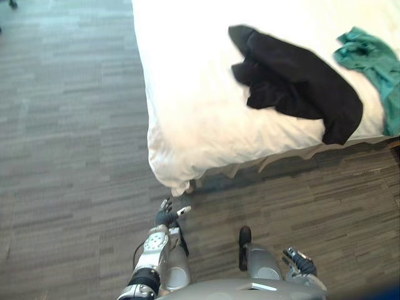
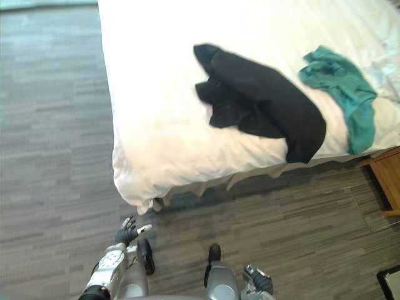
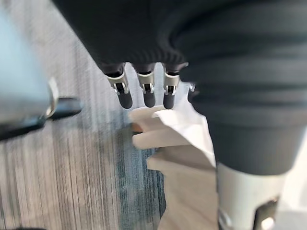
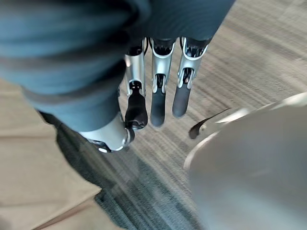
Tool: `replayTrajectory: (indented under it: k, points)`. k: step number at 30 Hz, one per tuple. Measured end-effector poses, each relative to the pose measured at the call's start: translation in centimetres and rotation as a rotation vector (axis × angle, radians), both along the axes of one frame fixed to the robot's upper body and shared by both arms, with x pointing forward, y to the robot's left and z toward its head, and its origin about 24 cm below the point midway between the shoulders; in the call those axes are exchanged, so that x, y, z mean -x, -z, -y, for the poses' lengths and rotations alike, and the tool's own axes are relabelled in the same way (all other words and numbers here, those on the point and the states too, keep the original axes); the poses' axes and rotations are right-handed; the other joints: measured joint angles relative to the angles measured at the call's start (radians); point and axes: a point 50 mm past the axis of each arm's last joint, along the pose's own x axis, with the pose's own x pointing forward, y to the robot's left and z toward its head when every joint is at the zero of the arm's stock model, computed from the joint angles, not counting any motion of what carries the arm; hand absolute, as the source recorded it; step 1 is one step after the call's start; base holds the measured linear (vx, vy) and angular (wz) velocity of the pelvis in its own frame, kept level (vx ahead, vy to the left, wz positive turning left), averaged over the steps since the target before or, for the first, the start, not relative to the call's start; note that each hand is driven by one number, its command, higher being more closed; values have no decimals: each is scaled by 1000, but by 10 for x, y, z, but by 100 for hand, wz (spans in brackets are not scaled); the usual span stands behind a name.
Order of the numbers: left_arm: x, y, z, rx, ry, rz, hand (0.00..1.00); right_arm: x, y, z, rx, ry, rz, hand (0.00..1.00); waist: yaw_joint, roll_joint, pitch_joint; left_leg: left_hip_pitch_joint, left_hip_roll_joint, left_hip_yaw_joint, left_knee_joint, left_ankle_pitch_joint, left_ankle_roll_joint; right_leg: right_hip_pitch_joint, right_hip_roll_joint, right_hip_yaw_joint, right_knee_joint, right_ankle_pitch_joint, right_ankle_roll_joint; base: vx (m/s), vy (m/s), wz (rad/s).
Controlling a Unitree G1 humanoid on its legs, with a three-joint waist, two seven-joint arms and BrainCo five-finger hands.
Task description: Tidy the bed and pick cloth on bed and put in laundry
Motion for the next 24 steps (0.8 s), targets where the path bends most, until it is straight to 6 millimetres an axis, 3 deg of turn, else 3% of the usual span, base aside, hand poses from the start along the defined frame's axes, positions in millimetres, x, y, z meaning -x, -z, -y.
replayTrajectory:
  k: [3, 5, 9, 12, 15, 16, 18, 21, 22, 24]
  points:
    - [10, 8, 5, -5, 15, -56, 0, 7, 2, 5, 31, 9, -48, 0, -1, 17, -16, 84, 35, 51, -21, -16, -27, 20, 21, -73, 31, 12, -33, -4, -59, -58]
    - [22, 14, 4, 0, -6, -90, 0, 10, 5, 3, 46, -28, -86, 0, -5, 10, -41, 135, 62, 109, -65, -4, -42, 13, 40, -125, 37, 22, -73, -28, -77, -75]
    - [33, 21, 0, -25, 17, -153, 0, 15, 13, 0, 46, -87, -168, 0, -40, -3, -55, 203, 57, 153, -135, 36, -71, 14, 73, -120, 24, 17, -91, 21, -80, -41]
    - [39, 23, 0, -40, 30, -176, 0, 12, 13, 6, 75, -136, -191, 0, -44, 15, -62, 251, 55, 185, -177, 41, -74, 25, 111, -68, -50, 40, -109, -6, -27, -67]
    - [46, 28, 2, -42, 43, -215, 0, 12, 12, 14, 96, -133, -193, 0, -50, 56, -65, 303, 64, 241, -182, 32, -69, 86, 125, -66, -152, 100, -105, 83, 17, -71]
    - [49, 30, 3, -41, 46, -229, 0, 14, 12, 17, 101, -126, -198, 0, -66, 68, -65, 327, 65, 263, -179, 24, -65, 112, 134, -39, -189, 133, -96, 96, 24, -63]
    - [55, 33, 3, -43, 51, -254, 0, 14, 11, 20, 109, -120, -198, 0, -67, 87, -64, 369, 62, 307, -177, 22, -68, 143, 141, 4, -238, 165, -91, 69, 28, -72]
    - [58, 34, 6, -35, 50, -261, 0, 16, 11, 22, 114, -99, -207, 0, -75, 100, -61, 417, 48, 369, -167, 22, -68, 157, 143, 91, -275, 193, -83, 16, 25, -86]
    - [58, 34, 6, -35, 49, -261, 0, 17, 12, 21, 111, -97, -211, 0, -76, 100, -61, 420, 48, 370, -142, 22, -68, 156, 142, 119, -282, 199, -82, -33, -15, -91]
    - [59, 35, 2, -37, 32, -264, 0, 18, 13, 20, 112, -104, -220, 0, -72, 91, -54, 386, 50, 230, -16, 15, -47, 141, 141, 211, -269, 197, -84, -55, -22, -118]
